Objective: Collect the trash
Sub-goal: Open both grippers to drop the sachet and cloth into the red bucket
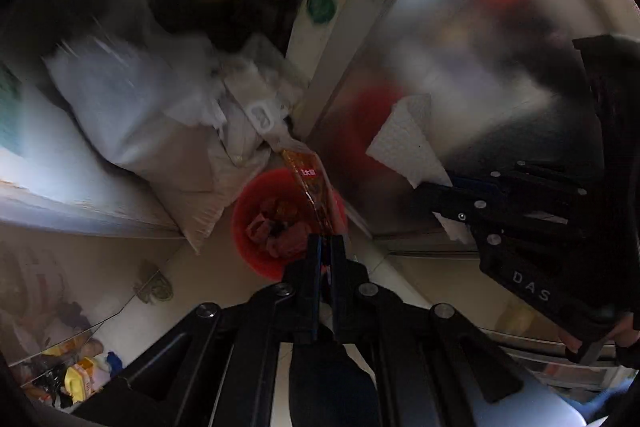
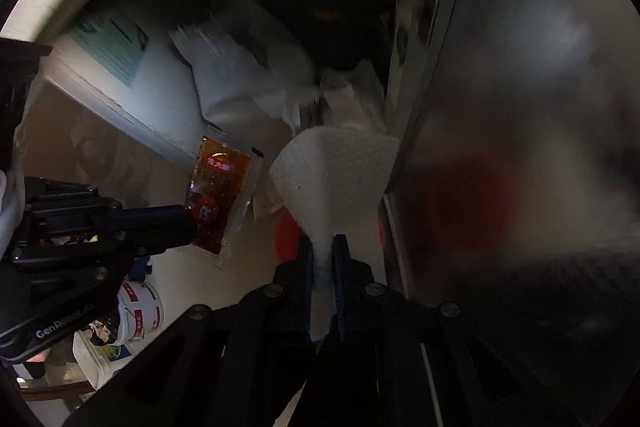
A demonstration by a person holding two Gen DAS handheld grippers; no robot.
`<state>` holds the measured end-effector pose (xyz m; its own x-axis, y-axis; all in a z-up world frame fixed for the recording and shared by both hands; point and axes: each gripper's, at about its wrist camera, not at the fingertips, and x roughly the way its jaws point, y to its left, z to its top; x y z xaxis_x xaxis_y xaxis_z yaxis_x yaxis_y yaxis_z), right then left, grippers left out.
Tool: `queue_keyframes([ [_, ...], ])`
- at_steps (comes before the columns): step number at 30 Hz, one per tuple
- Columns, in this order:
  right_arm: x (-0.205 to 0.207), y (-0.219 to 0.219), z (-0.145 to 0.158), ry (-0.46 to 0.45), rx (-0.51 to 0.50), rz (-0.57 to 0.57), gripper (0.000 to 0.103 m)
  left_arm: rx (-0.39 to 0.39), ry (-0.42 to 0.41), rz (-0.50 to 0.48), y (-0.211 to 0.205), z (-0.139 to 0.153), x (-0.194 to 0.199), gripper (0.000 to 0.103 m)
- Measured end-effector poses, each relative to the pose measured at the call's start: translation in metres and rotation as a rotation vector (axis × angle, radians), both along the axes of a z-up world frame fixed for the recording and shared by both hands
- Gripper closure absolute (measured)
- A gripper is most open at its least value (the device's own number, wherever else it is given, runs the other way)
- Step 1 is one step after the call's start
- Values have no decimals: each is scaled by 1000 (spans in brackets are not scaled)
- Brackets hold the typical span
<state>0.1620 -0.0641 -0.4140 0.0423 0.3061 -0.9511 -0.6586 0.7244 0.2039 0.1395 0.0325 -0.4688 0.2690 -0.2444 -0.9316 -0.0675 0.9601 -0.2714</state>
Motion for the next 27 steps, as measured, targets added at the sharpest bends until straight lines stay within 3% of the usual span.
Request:
queue_keyframes([
  [7,19,15,-131,72,-18,-11,94,-9,74,-18,6,-125,18,100],
  [13,16,19,-217,130,-45,-1,94,-35,116,-25,7,-196,22,100],
  [16,15,17,-244,158,-43,-23,94,-44,115,-26,4,-215,25,100],
  [24,0,8,-283,172,-29,-52,94,-33,117,-25,6,-254,32,99],
  [26,0,10,-290,177,-30,-44,93,-44,128,2,11,-262,34,91],
  [27,1,13,-295,190,-32,-37,93,-54,134,15,14,-264,34,76],
])
